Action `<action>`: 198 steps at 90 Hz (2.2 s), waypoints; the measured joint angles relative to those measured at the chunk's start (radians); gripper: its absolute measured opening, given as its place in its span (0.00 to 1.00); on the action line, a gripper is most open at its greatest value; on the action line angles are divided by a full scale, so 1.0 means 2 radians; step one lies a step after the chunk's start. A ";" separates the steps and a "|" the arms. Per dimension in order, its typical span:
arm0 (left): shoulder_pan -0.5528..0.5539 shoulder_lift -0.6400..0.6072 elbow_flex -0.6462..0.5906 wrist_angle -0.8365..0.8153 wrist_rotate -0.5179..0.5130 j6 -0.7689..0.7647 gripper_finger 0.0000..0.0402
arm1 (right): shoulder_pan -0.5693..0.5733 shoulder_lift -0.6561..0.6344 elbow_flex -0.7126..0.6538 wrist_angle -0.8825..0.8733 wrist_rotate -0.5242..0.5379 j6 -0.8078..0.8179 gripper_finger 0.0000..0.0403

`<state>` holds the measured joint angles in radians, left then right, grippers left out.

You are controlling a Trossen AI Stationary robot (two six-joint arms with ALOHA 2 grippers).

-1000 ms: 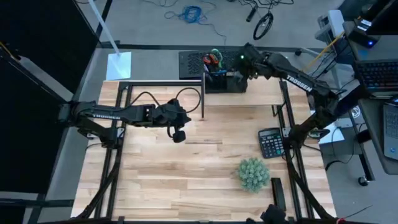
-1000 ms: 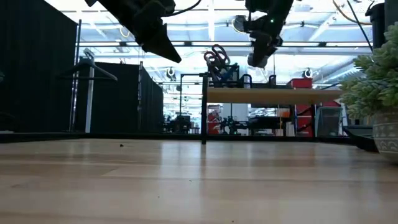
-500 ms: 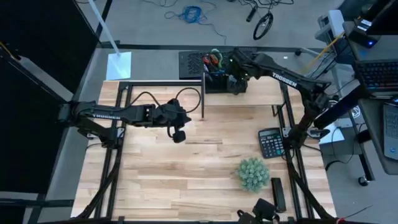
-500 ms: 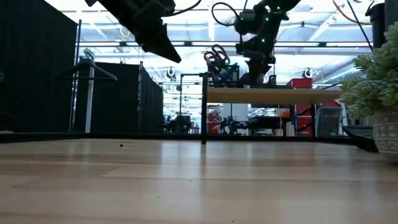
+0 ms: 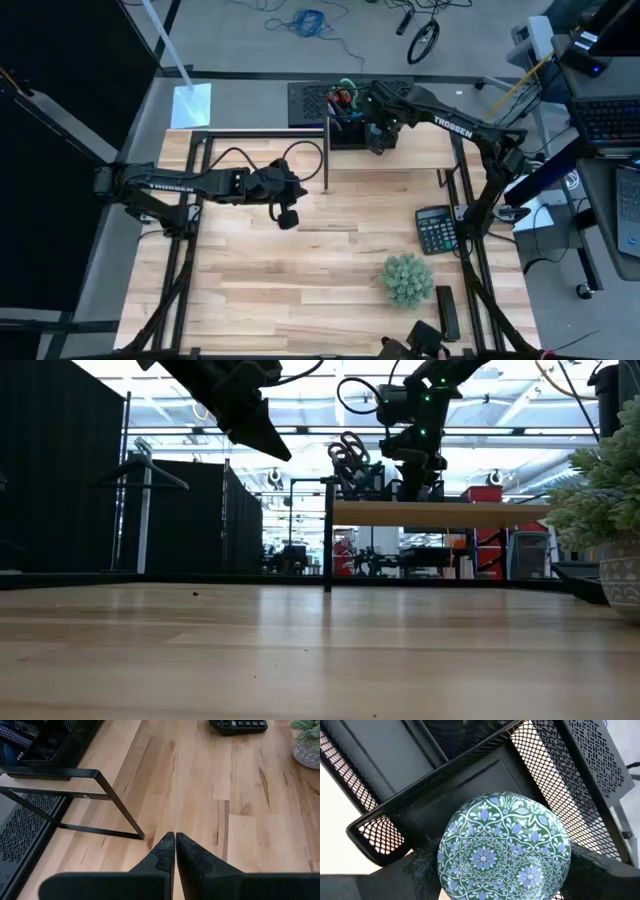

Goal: Pick and place office supplies into organizer
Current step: Put the green scented candle into the black desk organizer on the shelf, then put the gray patterned vase plant on the wooden shelf

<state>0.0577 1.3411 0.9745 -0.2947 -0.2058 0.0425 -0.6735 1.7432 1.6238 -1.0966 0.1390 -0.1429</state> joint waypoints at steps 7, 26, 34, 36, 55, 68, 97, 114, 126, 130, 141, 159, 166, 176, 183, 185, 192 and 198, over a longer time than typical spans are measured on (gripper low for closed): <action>0.000 0.000 0.000 0.000 0.000 0.000 0.01 | 0.000 0.000 0.000 0.000 -0.008 0.000 0.73; 0.000 0.000 0.000 0.000 0.000 0.000 0.01 | 0.000 0.000 0.000 0.000 -0.016 0.002 0.77; 0.000 0.000 0.000 -0.001 0.000 0.000 0.01 | 0.000 0.000 0.000 0.000 -0.017 0.007 0.77; 0.000 0.000 0.000 -0.001 0.000 0.000 0.01 | 0.000 0.000 0.000 0.000 -0.018 0.010 0.77; 0.000 0.000 0.000 -0.001 0.000 0.000 0.01 | 0.000 0.000 0.000 0.003 -0.018 0.000 0.77; 0.000 0.000 0.000 -0.001 0.000 0.000 0.01 | 0.001 -0.001 0.000 0.002 -0.017 -0.013 0.77; 0.000 0.000 0.000 -0.001 0.000 0.000 0.01 | 0.008 -0.043 0.000 -0.004 -0.004 -0.019 0.77; 0.000 0.000 0.000 -0.001 0.000 0.000 0.01 | 0.007 -0.080 0.000 -0.005 -0.003 -0.017 0.77; 0.000 0.000 0.000 -0.001 0.000 0.000 0.01 | 0.011 -0.111 0.000 -0.027 -0.004 -0.003 0.77; 0.000 0.000 0.000 -0.001 0.000 0.000 0.01 | 0.015 -0.121 0.000 -0.041 -0.003 0.003 0.77; 0.000 0.000 0.000 -0.001 0.000 0.000 0.01 | 0.034 -0.146 0.000 -0.084 -0.004 0.032 0.77; 0.000 0.000 0.000 -0.001 0.000 0.000 0.01 | 0.089 -0.176 0.000 -0.134 -0.004 0.091 0.77; 0.000 0.000 0.000 -0.001 0.000 -0.001 0.01 | 0.119 -0.184 0.000 -0.145 -0.004 0.111 0.77; 0.000 0.000 0.000 -0.001 0.000 -0.001 0.01 | 0.163 -0.191 0.000 -0.151 -0.004 0.134 0.77; 0.000 0.000 0.000 -0.001 0.000 -0.001 0.01 | 0.193 -0.196 0.000 -0.151 -0.004 0.149 0.77; 0.000 0.000 0.000 -0.001 0.000 -0.002 0.01 | 0.201 -0.197 0.000 -0.151 -0.004 0.154 0.77; 0.000 0.000 0.000 -0.001 0.000 -0.002 0.01 | 0.230 -0.197 0.000 -0.151 -0.002 0.170 0.77; 0.000 0.000 0.000 -0.001 0.000 -0.002 0.01 | 0.254 -0.197 0.000 -0.151 0.007 0.184 0.77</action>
<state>0.0575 1.3410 0.9745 -0.2959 -0.2058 0.0395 -0.1661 1.3483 1.6234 -1.3987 0.1539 0.2242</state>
